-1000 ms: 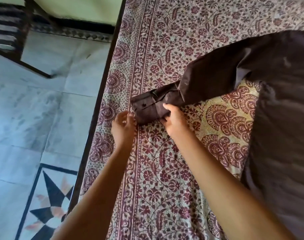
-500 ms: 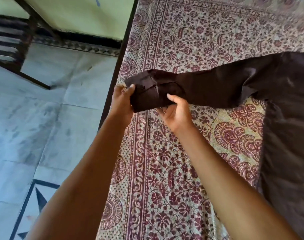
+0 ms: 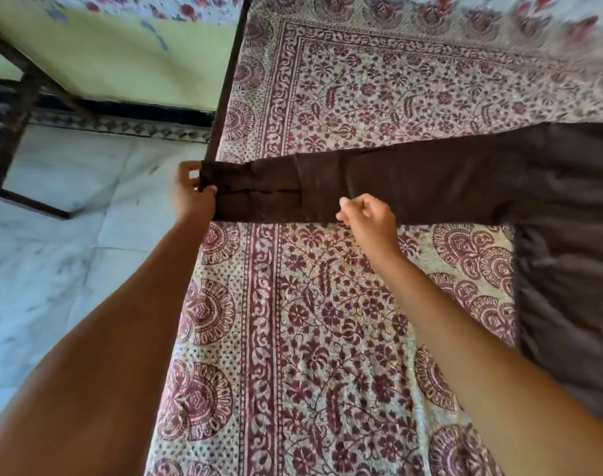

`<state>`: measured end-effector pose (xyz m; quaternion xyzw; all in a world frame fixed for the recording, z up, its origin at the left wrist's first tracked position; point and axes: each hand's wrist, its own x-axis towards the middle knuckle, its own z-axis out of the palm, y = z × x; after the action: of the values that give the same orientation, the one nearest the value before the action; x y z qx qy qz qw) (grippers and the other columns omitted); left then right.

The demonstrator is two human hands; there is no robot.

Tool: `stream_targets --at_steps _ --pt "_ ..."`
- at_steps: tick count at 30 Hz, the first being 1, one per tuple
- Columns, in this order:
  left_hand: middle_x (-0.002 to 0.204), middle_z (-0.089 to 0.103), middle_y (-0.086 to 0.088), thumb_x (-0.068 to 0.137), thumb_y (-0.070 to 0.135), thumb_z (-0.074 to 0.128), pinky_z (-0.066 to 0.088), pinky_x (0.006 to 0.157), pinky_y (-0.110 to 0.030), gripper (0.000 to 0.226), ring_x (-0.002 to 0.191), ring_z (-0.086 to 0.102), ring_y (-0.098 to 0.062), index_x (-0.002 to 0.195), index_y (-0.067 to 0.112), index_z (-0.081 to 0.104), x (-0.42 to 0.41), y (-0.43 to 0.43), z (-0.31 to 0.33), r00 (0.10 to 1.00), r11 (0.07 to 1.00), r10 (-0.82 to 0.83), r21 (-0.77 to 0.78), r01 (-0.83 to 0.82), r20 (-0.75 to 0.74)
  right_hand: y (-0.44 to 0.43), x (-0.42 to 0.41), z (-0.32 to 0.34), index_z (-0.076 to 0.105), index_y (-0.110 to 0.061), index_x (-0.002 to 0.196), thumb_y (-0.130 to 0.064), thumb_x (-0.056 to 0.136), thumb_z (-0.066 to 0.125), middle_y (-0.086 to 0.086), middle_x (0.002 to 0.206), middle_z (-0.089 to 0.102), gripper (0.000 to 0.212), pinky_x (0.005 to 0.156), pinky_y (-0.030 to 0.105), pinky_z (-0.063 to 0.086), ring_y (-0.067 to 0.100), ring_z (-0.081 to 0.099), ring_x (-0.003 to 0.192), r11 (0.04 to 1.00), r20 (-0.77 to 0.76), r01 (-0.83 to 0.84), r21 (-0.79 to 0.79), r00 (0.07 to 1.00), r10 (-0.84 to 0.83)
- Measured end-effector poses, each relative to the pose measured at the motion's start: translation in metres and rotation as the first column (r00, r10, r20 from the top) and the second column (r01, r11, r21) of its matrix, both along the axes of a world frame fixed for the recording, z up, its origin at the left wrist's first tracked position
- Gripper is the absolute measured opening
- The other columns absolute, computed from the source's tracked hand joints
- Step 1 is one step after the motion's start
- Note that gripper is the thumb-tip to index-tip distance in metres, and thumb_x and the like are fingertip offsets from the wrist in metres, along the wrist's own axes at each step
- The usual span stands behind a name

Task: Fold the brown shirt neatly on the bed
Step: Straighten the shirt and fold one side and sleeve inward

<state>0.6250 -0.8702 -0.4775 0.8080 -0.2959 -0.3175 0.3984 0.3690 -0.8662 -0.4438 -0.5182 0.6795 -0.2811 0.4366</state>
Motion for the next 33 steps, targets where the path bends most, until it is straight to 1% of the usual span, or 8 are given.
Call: stream_targets --at_steps 3,7,12,18,22,27,30,33 --pt "0.131 0.048 -0.015 0.079 0.003 0.057 0.043 0.098 -0.044 0.056 0.114 0.051 -0.032 0.132 0.015 0.040 -0.009 0.009 -0.006 0.974 0.997 -0.075 0.047 0.067 0.213 0.000 -0.037 -0.010 0.063 -0.013 0.085 -0.020 0.087 0.058 0.000 0.088 0.068 0.009 0.070 0.027 0.043 0.016 0.061 0.084 0.986 -0.199 -0.024 -0.162 0.980 -0.009" --pt "0.148 0.028 -0.012 0.081 0.012 0.053 0.026 0.107 -0.048 0.057 0.127 0.038 -0.037 0.136 0.014 0.038 -0.052 0.016 0.009 0.844 0.981 -0.191 0.079 0.175 0.502 -0.007 -0.083 -0.021 0.064 -0.012 0.090 -0.014 0.083 0.058 0.004 0.097 0.068 0.009 0.075 0.033 0.048 0.021 0.061 0.091 0.966 -0.279 0.010 -0.259 0.957 -0.085" --pt "0.141 0.041 -0.011 0.080 0.012 0.057 0.024 0.108 -0.044 0.046 0.130 0.035 -0.031 0.126 0.014 0.052 -0.148 0.002 0.012 0.712 0.866 -0.469 0.115 0.487 0.522 -0.011 -0.136 -0.016 0.064 -0.013 0.092 -0.016 0.081 0.058 0.006 0.097 0.068 0.013 0.080 0.043 0.049 0.027 0.061 0.093 0.955 -0.316 0.117 -0.274 0.926 -0.204" --pt "0.139 0.046 -0.005 0.084 0.020 0.058 0.020 0.110 -0.042 0.042 0.133 0.033 -0.026 0.126 0.020 0.055 -0.256 -0.026 0.007 0.550 0.700 -0.646 0.124 0.703 0.530 -0.005 -0.211 -0.013 0.060 -0.013 0.104 -0.020 0.082 0.060 0.009 0.108 0.061 0.024 0.084 0.040 0.041 0.031 0.053 0.104 0.976 -0.607 0.109 -0.186 0.769 -0.202" --pt "0.155 0.021 -0.004 0.092 0.038 0.047 0.009 0.114 -0.045 0.052 0.143 0.014 -0.024 0.142 0.029 0.034 -0.293 -0.046 -0.006 0.485 0.651 -0.729 0.271 0.709 0.483 -0.006 -0.244 -0.021 0.054 -0.014 0.113 -0.031 0.082 0.064 0.008 0.113 0.054 0.037 0.078 0.038 0.045 0.028 0.052 0.106 0.991 -0.697 0.114 -0.070 0.705 -0.130" --pt "0.159 -0.001 0.004 0.096 0.052 0.027 -0.006 0.115 -0.047 0.055 0.145 -0.004 -0.017 0.147 0.038 0.012 -0.286 -0.054 -0.031 0.437 0.627 -0.773 0.449 0.636 0.460 -0.013 -0.268 -0.036 0.049 -0.010 0.115 -0.020 0.085 0.060 0.012 0.117 0.051 0.034 0.074 0.038 0.046 0.031 0.056 0.101 0.992 -0.624 0.102 -0.069 0.771 -0.123" --pt "0.159 -0.002 0.005 0.096 0.052 0.023 -0.006 0.115 -0.046 0.055 0.145 -0.005 -0.016 0.147 0.039 0.009 -0.284 -0.053 -0.035 0.390 0.631 -0.764 0.469 0.618 0.514 -0.016 -0.280 -0.037 0.053 -0.006 0.113 -0.013 0.087 0.053 0.014 0.110 0.059 0.027 0.075 0.037 0.044 0.033 0.057 0.100 0.998 -0.651 -0.033 -0.058 0.759 -0.012" --pt "0.158 -0.003 0.006 0.096 0.052 0.023 -0.007 0.115 -0.046 0.055 0.145 -0.006 -0.015 0.147 0.039 0.008 -0.285 -0.053 -0.033 0.387 0.627 -0.771 0.491 0.605 0.506 -0.016 -0.294 -0.034 0.056 -0.012 0.110 -0.024 0.088 0.051 0.007 0.103 0.061 0.025 0.067 0.035 0.046 0.029 0.060 0.093 0.976 -0.744 -0.213 -0.047 0.659 0.108"
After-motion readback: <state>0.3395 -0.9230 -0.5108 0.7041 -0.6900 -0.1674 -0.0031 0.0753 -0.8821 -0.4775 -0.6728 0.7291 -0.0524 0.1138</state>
